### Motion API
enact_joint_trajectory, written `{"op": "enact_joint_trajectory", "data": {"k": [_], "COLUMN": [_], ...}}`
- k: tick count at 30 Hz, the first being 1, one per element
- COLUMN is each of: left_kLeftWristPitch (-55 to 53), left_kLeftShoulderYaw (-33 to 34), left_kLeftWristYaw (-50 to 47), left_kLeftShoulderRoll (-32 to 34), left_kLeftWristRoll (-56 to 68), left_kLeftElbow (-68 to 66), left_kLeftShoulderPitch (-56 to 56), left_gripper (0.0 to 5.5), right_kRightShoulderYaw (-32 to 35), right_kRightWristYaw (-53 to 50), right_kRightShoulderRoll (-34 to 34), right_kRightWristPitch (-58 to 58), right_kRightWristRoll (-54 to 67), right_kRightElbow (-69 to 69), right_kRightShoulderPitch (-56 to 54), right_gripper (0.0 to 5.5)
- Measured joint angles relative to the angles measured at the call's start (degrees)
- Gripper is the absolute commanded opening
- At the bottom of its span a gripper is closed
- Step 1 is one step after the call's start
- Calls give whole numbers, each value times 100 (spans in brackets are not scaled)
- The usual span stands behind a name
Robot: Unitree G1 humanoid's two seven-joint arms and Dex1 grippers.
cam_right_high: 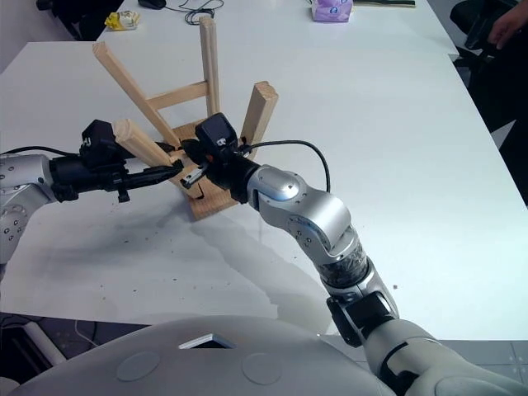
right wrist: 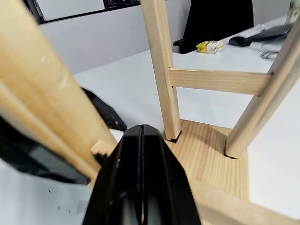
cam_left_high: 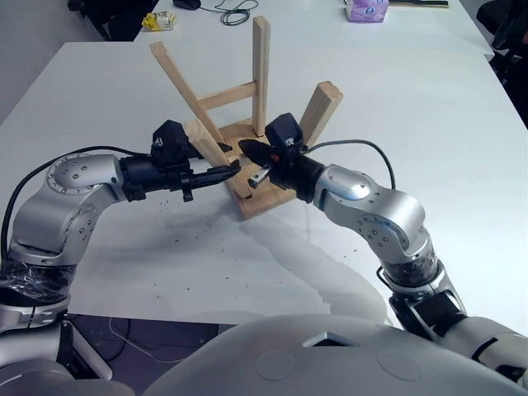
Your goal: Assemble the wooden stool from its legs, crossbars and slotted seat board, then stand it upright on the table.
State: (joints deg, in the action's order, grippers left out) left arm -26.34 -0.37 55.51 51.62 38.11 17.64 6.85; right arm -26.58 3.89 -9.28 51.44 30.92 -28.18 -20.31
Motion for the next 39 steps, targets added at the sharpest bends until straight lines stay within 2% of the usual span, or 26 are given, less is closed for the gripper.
{"op": "enact_joint_trajectory", "data": {"k": [8, 12, 14, 16, 19, 22, 24, 32, 39], "left_kLeftWristPitch": [14, 59, 95, 116, 155, 205, 220, 219, 234], "left_kLeftShoulderYaw": [-107, -323, -421, -528, -738, -953, -1004, -1186, -1333], "left_kLeftWristYaw": [71, 223, 346, 460, 661, 737, 740, 736, 731], "left_kLeftShoulderRoll": [21, 21, 42, 76, 85, 91, 90, 57, 26], "left_kLeftWristRoll": [-20, -60, -99, -133, -213, -367, -376, -427, -438], "left_kLeftElbow": [-55, -128, -244, -340, -548, -676, -723, -835, -886], "left_kLeftShoulderPitch": [142, 383, 541, 710, 1054, 1236, 1286, 1529, 1698], "left_gripper": [205, 205, 205, 205, 205, 205, 205, 205, 205], "right_kRightShoulderYaw": [284, 1015, 1162, 998, 295, -444, -647, -420, 112], "right_kRightWristYaw": [82, -93, -160, -158, -120, -41, -93, -303, -231], "right_kRightShoulderRoll": [283, 826, 1003, 922, 267, -351, -483, 188, 537], "right_kRightWristPitch": [218, -186, -262, -171, 185, -128, -370, -372, -273], "right_kRightWristRoll": [26, -1, -6, -111, -572, -1246, -1559, -1793, -1742], "right_kRightElbow": [-195, -229, -326, -330, -252, -445, -520, -386, -429], "right_kRightShoulderPitch": [129, -512, -681, -611, -41, 286, 423, 567, 373], "right_gripper": [0, 0, 0, 0, 0, 0, 0, 0, 0]}}
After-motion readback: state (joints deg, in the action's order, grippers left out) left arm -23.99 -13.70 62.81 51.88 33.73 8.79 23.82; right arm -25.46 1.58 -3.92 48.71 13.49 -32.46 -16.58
